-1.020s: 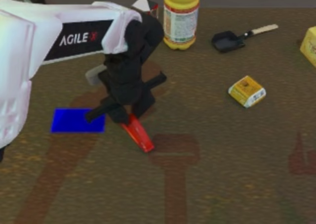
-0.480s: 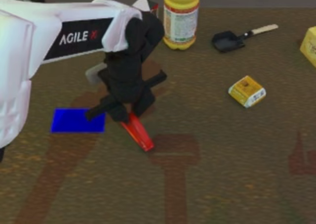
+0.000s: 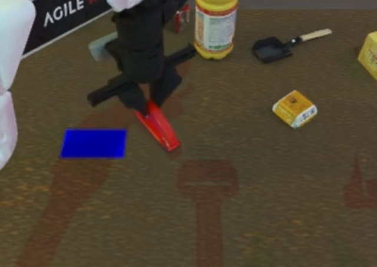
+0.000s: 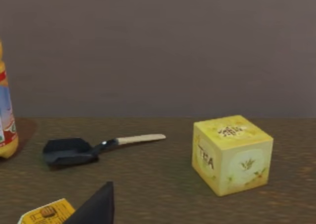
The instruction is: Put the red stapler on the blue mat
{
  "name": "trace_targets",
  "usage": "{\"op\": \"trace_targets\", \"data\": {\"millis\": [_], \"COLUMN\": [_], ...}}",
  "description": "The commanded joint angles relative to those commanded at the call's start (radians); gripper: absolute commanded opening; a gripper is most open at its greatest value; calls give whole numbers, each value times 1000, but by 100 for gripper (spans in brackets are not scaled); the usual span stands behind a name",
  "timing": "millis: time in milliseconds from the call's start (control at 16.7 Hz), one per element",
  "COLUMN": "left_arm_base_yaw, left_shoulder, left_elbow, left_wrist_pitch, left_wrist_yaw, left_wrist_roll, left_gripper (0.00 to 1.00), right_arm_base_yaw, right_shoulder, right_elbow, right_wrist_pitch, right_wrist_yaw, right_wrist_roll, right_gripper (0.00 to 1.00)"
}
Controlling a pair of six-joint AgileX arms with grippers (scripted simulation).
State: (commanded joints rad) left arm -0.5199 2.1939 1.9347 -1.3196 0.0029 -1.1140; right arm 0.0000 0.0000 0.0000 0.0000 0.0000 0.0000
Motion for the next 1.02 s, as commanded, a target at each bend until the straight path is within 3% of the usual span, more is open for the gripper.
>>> {"op": "trace_targets", "data": {"millis": [540,780,1020], "left_arm_base_yaw": [-2,11,37], "left_shoulder": [2,16,22], "left_elbow": [29,48,47], "left_wrist_pitch": [-25,-34,-42], "left_wrist_yaw": [0,-1,-2], "left_wrist_roll": [62,279,641], "left_gripper": [0,0,0], "right_arm_base_yaw": [0,0,0], "right_shoulder": [0,0,0], "right_elbow": [0,0,0], "right_wrist_pitch": [0,0,0], "right_wrist_yaw": [0,0,0], "right_wrist_roll": [0,0,0], "right_gripper": [100,100,100]}}
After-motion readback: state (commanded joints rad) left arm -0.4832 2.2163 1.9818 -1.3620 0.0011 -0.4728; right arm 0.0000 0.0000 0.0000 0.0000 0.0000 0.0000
